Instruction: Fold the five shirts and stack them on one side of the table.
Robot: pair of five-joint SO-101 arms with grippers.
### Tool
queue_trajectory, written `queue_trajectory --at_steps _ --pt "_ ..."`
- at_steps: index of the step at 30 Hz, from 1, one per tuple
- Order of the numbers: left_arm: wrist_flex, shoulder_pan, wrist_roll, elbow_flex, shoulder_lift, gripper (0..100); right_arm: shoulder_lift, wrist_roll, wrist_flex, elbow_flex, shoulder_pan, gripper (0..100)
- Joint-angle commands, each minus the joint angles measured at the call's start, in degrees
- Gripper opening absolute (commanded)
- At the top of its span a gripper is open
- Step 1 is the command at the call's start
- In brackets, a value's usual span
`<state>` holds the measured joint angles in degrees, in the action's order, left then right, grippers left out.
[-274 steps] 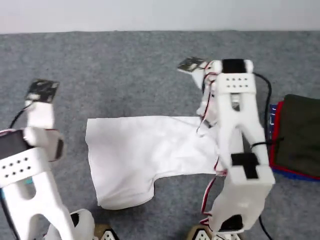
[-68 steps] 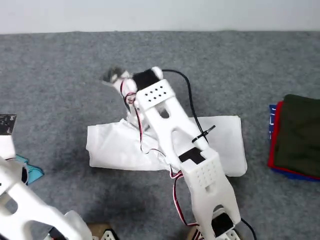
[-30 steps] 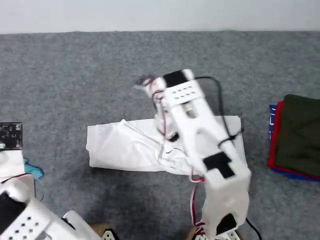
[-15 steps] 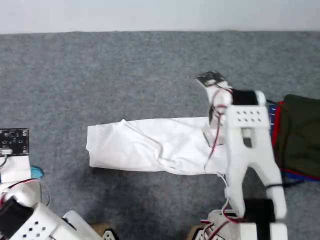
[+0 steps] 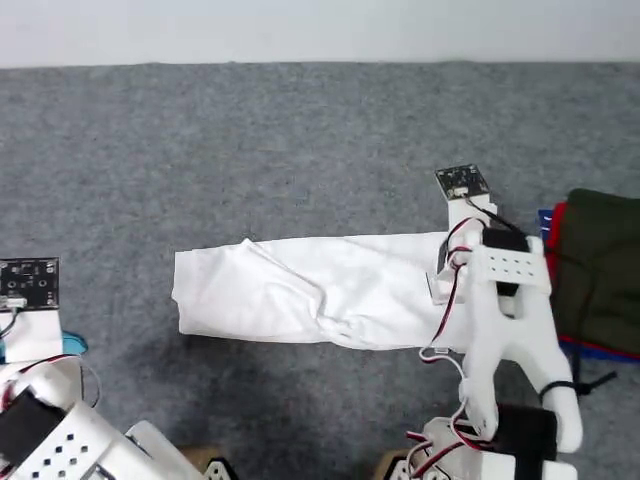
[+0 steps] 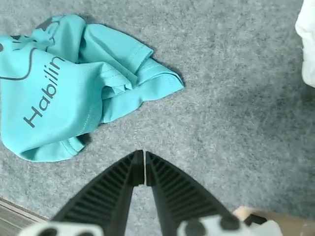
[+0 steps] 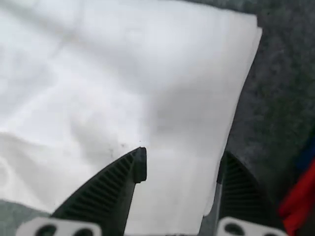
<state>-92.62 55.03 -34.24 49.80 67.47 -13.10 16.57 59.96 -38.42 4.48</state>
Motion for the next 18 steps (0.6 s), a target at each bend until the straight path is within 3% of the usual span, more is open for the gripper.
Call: queue_trajectory --at_steps 1,10,18 --pt "1.58 0.09 0.53 0.13 0.53 2 -1.71 -2.81 -5.05 -0.62 0.66 24.0" --pt "1.58 0.09 0.53 0.13 0.53 2 14.46 -5.63 -7.43 3.87 0.92 24.1" --pt "1.58 0.09 0.53 0.22 0.53 2 21.67 -9.23 -2.33 11.08 1.10 23.1"
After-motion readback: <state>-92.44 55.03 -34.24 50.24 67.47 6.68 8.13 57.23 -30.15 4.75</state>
